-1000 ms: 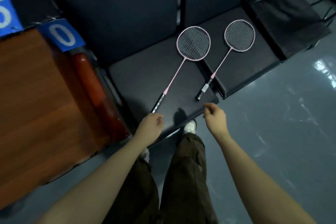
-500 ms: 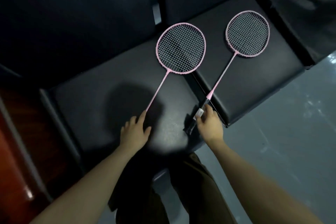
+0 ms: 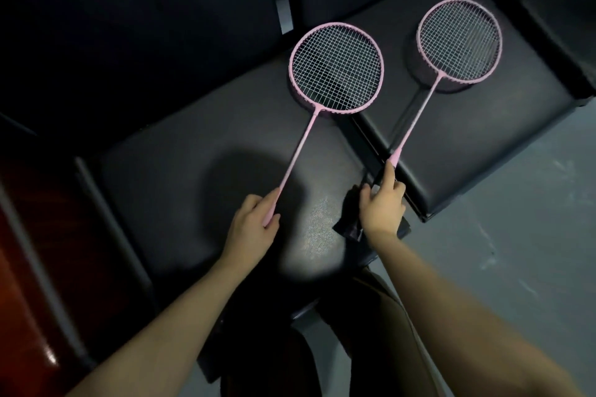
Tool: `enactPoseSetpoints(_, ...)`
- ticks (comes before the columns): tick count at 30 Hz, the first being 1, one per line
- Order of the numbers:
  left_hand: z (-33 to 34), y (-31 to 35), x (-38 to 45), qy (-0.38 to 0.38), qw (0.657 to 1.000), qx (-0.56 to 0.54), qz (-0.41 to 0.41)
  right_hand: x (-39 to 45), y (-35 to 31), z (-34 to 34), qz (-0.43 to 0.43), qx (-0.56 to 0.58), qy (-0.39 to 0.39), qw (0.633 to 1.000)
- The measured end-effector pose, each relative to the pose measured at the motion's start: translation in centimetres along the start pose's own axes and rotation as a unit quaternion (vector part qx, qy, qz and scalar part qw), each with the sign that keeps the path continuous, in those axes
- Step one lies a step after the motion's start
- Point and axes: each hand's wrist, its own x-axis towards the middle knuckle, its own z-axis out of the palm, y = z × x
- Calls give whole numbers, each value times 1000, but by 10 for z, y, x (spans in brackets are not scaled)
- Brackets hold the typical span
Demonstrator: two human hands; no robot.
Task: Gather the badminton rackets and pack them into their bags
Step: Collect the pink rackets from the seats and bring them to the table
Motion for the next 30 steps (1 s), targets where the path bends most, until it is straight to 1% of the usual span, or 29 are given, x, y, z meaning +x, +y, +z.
enactPoseSetpoints(3,-25,23,-7,3,1000,18,5,-25,-20,-18,-6,74,-10,997)
enactPoseSetpoints(6,-63,47,-24,10,998,59,26,-64,-43,-40,-9,66,-5,998)
enactPoseSetpoints(10,-126,82,-55,28,993,90,67,-134,-83,-71,-70,65,2,995)
enactPoseSetpoints(13,-181,106,-83,48,992,91,76,-187,-121,-99,-114,72,30,990)
enactPoseSetpoints(16,-231,123,-118,84,985,86,126,-240,-155,-127,-147,85,57,984)
enactPoseSetpoints(18,-264,135,-143,94,983,86,129,-275,-176,-143,-165,102,67,979)
enactPoseSetpoints(20,-293,143,-167,101,982,91,133,-307,-193,-155,-181,119,72,974)
enactPoseSetpoints(24,-336,151,-221,152,967,100,176,-365,-211,-172,-216,145,69,963)
enactPoseSetpoints(30,-381,144,-308,224,944,130,205,-444,-221,-181,-298,150,32,942)
